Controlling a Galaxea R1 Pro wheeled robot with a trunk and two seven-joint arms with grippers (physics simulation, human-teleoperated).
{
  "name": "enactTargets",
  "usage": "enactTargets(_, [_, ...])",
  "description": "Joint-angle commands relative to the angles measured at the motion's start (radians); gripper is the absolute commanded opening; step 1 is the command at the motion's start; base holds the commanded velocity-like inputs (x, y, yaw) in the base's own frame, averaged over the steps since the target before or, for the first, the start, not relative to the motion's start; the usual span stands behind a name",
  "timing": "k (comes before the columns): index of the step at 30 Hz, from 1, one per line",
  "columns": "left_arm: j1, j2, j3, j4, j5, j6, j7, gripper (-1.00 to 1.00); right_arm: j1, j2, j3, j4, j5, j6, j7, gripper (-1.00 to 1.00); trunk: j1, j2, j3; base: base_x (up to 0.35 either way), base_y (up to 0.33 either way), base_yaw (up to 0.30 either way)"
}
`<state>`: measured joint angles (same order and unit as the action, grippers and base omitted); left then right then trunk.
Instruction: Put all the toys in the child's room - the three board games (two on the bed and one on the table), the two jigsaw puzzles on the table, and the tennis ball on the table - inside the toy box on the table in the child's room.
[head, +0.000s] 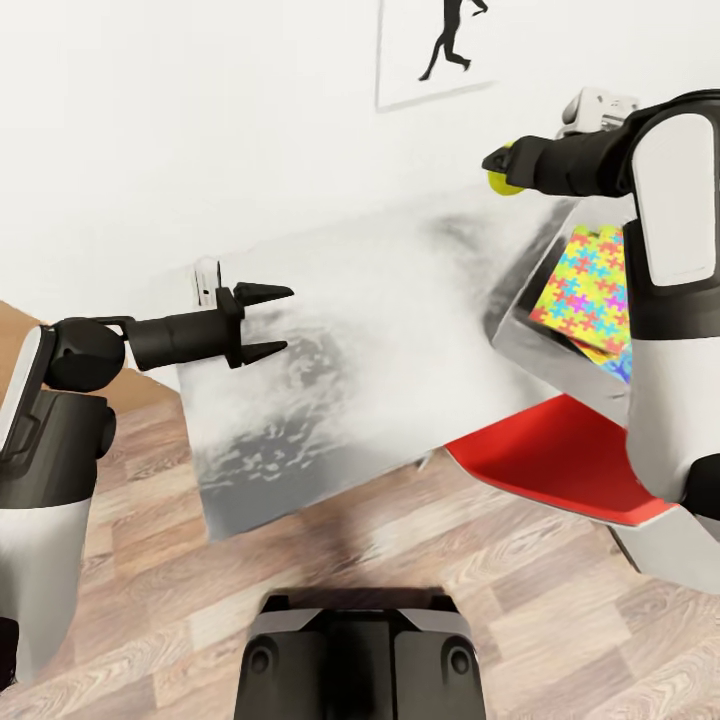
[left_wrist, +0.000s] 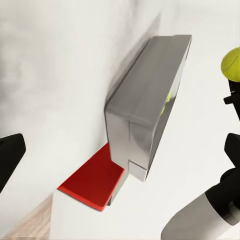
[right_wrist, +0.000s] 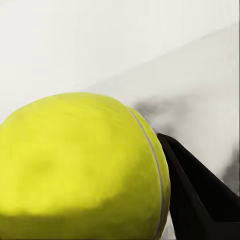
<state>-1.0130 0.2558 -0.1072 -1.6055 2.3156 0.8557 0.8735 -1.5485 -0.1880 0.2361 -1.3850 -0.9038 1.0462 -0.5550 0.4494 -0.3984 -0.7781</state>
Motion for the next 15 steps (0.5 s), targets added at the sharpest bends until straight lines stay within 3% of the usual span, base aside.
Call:
enactTargets(1, [-0.001, 0.000, 0.000, -0.001, 0.010, -0.002, 0.010, 1.00, -0.001, -0.003, 0.002, -0.003, -0.012, 0.001, -0.013, -1.00, 0.001, -0.002, -0.001, 0.000, 0.000, -0.273])
enactTargets(4, [-0.001, 0.000, 0.000, -0.001, 0.010, -0.002, 0.010, 1.00, -0.001, -0.009, 0.001, -0.010, -0.017, 0.001, -0.013, -1.00, 0.001, -0.002, 0.001, 0.000, 0.000, -0.275])
enactTargets(7, [-0.001, 0.000, 0.000, -0.001, 0.010, -0.002, 0.011, 1.00, -0.001, -0.024, 0.001, -0.018, -0.049, 0.001, -0.013, -1.00, 0.001, -0.002, 0.002, 0.000, 0.000, -0.276])
enactTargets(10, [-0.001, 0.001, 0.000, -0.001, 0.010, -0.002, 0.011, 1.00, -0.002, -0.045, 0.000, -0.023, -0.127, 0.001, -0.013, -1.00, 0.001, -0.002, 0.003, 0.000, 0.000, -0.277])
enactTargets(15, [-0.001, 0.001, 0.000, -0.001, 0.010, -0.002, 0.012, 1.00, -0.011, -0.072, 0.002, -0.028, -0.300, 0.001, -0.014, -1.00, 0.001, -0.002, 0.005, 0.000, 0.000, -0.264])
